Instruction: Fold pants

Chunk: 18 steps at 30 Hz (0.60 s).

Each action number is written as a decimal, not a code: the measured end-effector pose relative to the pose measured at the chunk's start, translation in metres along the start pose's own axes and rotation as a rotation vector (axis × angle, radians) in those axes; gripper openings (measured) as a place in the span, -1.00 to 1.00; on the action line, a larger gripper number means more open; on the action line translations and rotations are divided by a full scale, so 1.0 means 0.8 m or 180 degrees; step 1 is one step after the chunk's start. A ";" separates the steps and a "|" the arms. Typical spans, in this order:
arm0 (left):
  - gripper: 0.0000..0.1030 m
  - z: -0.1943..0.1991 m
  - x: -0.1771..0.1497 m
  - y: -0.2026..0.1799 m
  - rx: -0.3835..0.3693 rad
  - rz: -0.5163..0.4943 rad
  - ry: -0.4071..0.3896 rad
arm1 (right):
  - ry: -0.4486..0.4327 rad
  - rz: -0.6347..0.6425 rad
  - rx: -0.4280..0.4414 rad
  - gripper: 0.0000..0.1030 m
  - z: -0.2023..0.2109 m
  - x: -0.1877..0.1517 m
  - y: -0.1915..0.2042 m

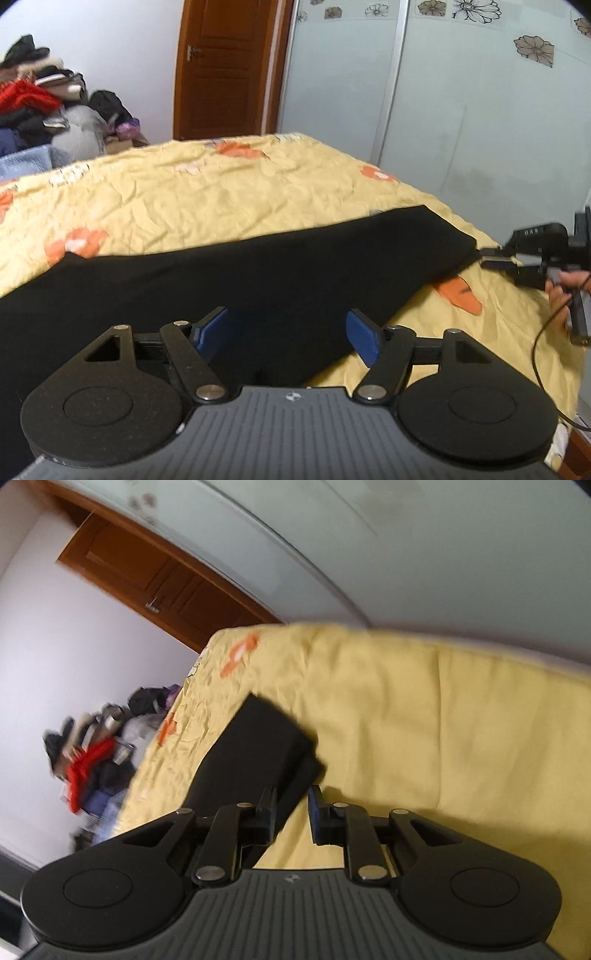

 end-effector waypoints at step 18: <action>0.41 -0.028 -0.005 0.011 0.0182 0.0159 0.0207 | -0.0282 0.0128 0.0197 -0.90 -0.029 0.027 0.010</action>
Point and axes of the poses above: each gripper's, at about its wrist camera, not at the fingertips, and z roughly against the way its jaws point, y to its left, x to its top, the point moved 8 cm from there along -z, roughly the way its jaws point, and after that the axes turned 9 degrees about y, right-handed, at the moved point
